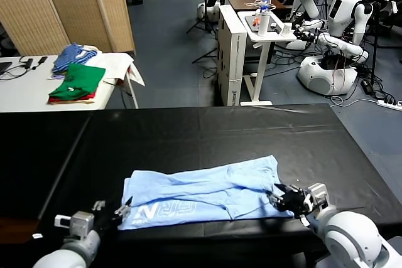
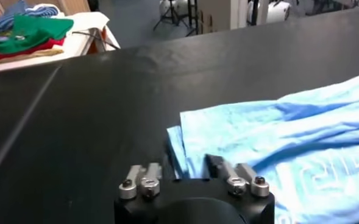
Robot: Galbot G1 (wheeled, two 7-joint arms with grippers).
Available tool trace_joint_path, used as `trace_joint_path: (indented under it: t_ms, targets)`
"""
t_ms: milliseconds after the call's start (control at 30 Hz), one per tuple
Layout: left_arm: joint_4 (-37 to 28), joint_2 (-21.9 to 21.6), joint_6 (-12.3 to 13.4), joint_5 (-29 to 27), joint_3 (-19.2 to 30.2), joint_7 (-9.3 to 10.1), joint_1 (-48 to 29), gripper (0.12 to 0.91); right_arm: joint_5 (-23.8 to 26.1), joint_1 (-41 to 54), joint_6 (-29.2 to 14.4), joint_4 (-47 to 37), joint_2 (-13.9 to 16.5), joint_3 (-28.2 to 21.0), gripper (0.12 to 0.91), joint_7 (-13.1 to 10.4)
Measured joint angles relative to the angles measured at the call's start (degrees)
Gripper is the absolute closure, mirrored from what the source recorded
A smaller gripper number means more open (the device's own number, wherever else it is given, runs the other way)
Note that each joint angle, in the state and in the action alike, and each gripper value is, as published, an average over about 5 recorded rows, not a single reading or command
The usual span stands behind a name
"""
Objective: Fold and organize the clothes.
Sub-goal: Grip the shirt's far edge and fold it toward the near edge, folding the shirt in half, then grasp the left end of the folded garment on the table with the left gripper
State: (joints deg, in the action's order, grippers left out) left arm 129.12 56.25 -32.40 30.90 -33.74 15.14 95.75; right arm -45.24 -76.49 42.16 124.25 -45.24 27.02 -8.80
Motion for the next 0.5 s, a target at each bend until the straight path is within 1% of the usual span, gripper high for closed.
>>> trace_joint_path:
  t_ms: [133,200,333,500]
  targets:
    - [-1.3,0.5,1.3,3.3,-0.4,1.35,-3.2,0.124,2.5,3.9,-1.2,-3.9,-3.0,-1.7,0.119,-0.8]
    - [-2.5,0.6,1.9,5.6,-0.2,1.59,-5.6,0.124,3.3,5.7,-2.1,-5.9,-4.4,-2.5,0.119,-0.9]
    - [-5.5,0.7,2.8,8.8,1.0,1.36,-10.2,0.123,3.9,8.8,-3.0,-9.5,-6.4,-3.8,0.118,-0.9]
    - [-9.3,1.4,2.8,9.6,3.3,0.66,-14.6,0.123,4.9,11.6,-3.3,-12.6,-7.8,-4.9,0.118,-0.9]
